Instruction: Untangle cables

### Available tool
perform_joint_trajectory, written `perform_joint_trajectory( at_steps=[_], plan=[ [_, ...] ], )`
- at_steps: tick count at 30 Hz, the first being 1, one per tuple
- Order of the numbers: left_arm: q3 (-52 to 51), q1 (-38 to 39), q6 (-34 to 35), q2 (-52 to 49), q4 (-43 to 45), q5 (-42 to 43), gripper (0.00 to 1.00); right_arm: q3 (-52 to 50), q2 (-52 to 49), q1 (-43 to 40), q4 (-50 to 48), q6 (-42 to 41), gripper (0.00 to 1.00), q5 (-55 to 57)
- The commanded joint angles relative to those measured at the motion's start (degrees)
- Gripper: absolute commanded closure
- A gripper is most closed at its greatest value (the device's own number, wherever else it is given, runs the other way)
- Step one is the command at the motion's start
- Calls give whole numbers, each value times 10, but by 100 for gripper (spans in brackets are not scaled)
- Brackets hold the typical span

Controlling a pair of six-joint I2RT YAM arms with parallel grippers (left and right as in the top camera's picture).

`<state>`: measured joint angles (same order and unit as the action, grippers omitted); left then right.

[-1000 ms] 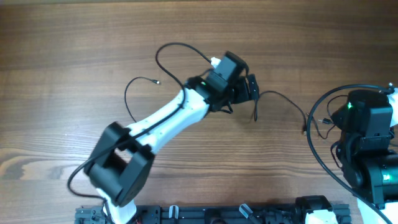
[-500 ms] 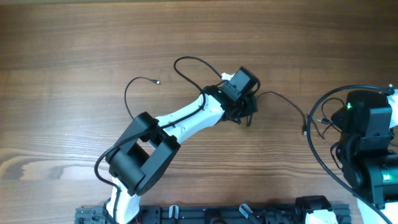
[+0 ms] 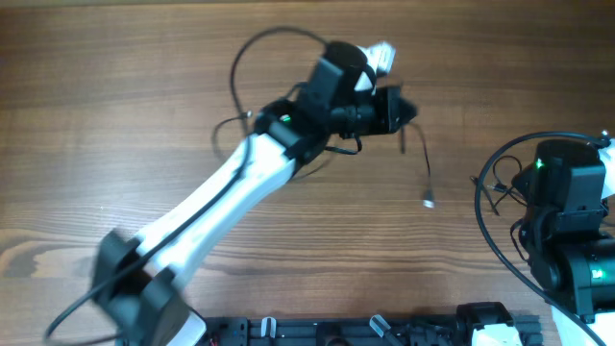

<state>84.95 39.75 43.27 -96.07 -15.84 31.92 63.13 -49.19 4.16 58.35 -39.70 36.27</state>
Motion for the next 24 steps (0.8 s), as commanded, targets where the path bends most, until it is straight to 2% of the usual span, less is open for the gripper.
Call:
perform_joint_trajectory(
  at_steps=[1, 3, 7, 10, 12, 19, 24],
  plan=[
    [6, -4, 20, 62, -2, 70, 96, -2, 7, -3, 3, -12, 96, 13],
    [6, -18, 19, 81, -24, 70, 96, -2, 7, -3, 3, -12, 96, 13],
    [6, -60, -6, 95, -140, 21, 96, -2, 7, -3, 5, -12, 96, 12],
    [4, -75, -9, 85, -253, -109, 96, -2, 7, -3, 5, -12, 96, 11],
    [4, -73, -9, 75, -290, -187, 96, -2, 7, -3, 5, -12, 96, 10],
    [3, -52, -8, 14, -280, -266, 96, -2, 7, -3, 6, -12, 96, 8],
    [3, -24, 10, -50, -249, -269, 96, -2, 7, -3, 7, -12, 96, 8]
  ],
)
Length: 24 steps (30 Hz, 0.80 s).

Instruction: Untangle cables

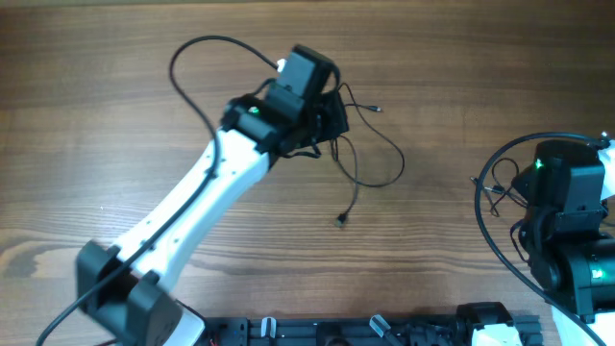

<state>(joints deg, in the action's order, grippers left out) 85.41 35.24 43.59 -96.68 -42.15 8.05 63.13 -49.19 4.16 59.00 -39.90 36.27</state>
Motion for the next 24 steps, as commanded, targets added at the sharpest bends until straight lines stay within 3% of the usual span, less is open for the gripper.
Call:
perform_joint_trajectory(
  at_steps=[1, 9, 19, 21, 22, 23, 24],
  plan=[
    [-1, 29, 8, -59, 24, -30, 96, -2, 7, -3, 0, -10, 96, 8],
    [-1, 94, -5, -129, 104, -35, 96, -2, 7, -3, 0, -10, 96, 8],
    [-1, 151, -44, -196, 158, -109, 96, -2, 7, -3, 0, -10, 96, 7],
    [-1, 152, -43, -203, 176, -109, 92, -2, 7, -3, 0, -10, 96, 2],
    [-1, 152, -39, -204, 183, -109, 86, -2, 7, -3, 0, -10, 95, 0],
    [-1, 152, -37, -207, 191, -110, 70, -2, 6, -3, 0, -10, 96, -1],
    [-1, 151, -37, -207, 202, -110, 40, -2, 5, -3, 2, -10, 96, -1]
  ],
)
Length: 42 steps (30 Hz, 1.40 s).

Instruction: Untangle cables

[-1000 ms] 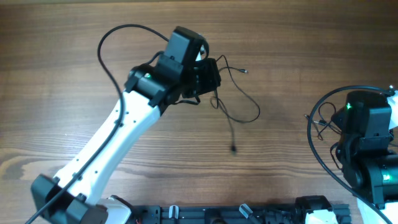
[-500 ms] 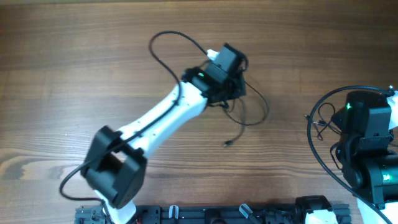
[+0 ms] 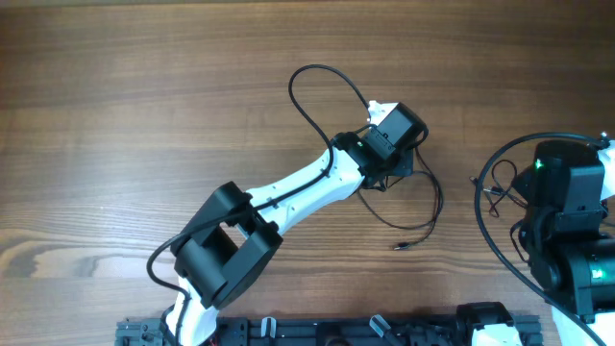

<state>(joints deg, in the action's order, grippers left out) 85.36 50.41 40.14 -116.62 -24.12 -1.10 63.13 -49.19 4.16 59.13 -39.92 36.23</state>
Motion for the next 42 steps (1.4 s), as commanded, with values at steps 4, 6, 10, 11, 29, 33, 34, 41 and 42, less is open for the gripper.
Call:
perform_joint_trajectory(
  at_steps=[4, 6, 10, 11, 29, 33, 34, 41, 42],
  plan=[
    [-1, -3, -3, -8, 24, -50, 0, -2, 5, -3, 0, -10, 95, -1],
    [0, -10, 12, -7, 4, -84, 0, -2, 5, -3, 0, -10, 95, -1],
    [2, -35, 137, -6, -60, -98, 0, -2, 5, -3, 0, -10, 94, -1],
    [2, -42, 158, -6, -66, -86, 0, -2, 5, -3, 0, -10, 93, -1],
    [2, 10, 314, -6, 1, 53, 0, -2, 7, -3, 4, -10, 96, 13],
    [2, 24, 315, -6, 21, 67, 0, -2, 7, -3, 6, -9, 96, 19],
    [2, 26, 315, -6, 14, 59, 0, -2, 7, -3, 6, -9, 96, 22],
    [2, 6, 304, -6, -32, 39, 0, -2, 7, -3, 4, -10, 95, 24],
    [2, 4, 294, -6, -24, 51, 0, -2, 7, -3, 4, -10, 95, 24]
  ],
)
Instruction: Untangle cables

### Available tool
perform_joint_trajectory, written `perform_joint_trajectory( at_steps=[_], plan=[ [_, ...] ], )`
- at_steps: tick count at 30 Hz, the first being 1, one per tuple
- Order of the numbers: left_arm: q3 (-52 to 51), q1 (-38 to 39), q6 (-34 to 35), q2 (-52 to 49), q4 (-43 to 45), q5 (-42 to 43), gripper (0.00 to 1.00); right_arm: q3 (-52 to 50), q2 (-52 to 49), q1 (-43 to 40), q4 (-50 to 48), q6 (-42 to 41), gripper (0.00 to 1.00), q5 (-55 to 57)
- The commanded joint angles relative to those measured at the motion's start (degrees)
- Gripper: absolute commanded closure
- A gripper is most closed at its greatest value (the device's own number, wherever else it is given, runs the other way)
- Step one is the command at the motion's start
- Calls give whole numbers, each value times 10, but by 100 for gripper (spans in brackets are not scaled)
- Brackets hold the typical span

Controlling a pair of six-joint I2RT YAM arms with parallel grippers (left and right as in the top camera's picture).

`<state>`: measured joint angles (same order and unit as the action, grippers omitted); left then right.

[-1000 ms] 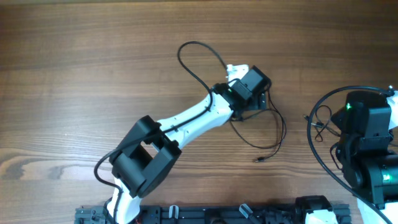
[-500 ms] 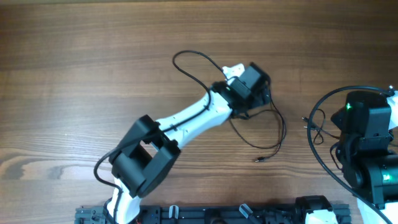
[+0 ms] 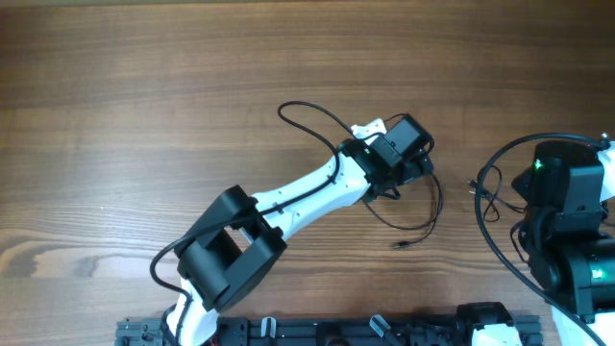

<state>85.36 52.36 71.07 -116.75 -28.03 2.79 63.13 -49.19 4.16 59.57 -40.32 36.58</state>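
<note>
A thin black cable [image 3: 434, 207] lies on the wooden table [image 3: 144, 115]. It curves from my left gripper [image 3: 424, 169] down to a small plug end [image 3: 399, 245]. The left arm reaches from the front edge to the right of the middle. Its gripper appears shut on the cable's upper end, though the wrist camera hides most of the fingers. My right arm [image 3: 567, 216] is folded at the right edge, and the fingers of its gripper are hidden under it. Thin dark cable ends [image 3: 485, 190] show just left of it.
A black loop of the left arm's own wiring [image 3: 306, 113] arcs over the table behind the wrist. The right arm's wiring [image 3: 500, 255] loops at the right edge. A black rail [image 3: 317, 332] runs along the front edge.
My left wrist has turned a little and shifted slightly to the right. The cable's plug end lies where it lay before. The right arm has not moved.
My left gripper first held the cable at the back middle with the plug hanging to the right. Then it was further left, with the cable bunched beside it. Then it was right of the middle with the cable trailing forward, as it does now.
</note>
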Motion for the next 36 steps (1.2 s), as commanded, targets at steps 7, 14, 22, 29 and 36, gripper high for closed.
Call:
perform_joint_trajectory(
  at_steps=[7, 14, 22, 29, 36],
  plan=[
    [2, 10, 82, -5, 24, 21, 0, -2, 7, -3, 1, -6, 96, 20],
    [2, 36, 57, -18, 105, 48, 0, -1, 7, -3, 1, -6, 96, 17],
    [2, 25, 11, -78, 178, 152, 25, 0, 20, -3, 1, -3, 96, 7],
    [2, 25, 9, -94, 183, 128, 28, 0, 29, -3, 1, -2, 95, 7],
    [2, 27, -14, -106, 209, 123, 35, 0, 29, -3, 1, -2, 95, 7]
  ],
)
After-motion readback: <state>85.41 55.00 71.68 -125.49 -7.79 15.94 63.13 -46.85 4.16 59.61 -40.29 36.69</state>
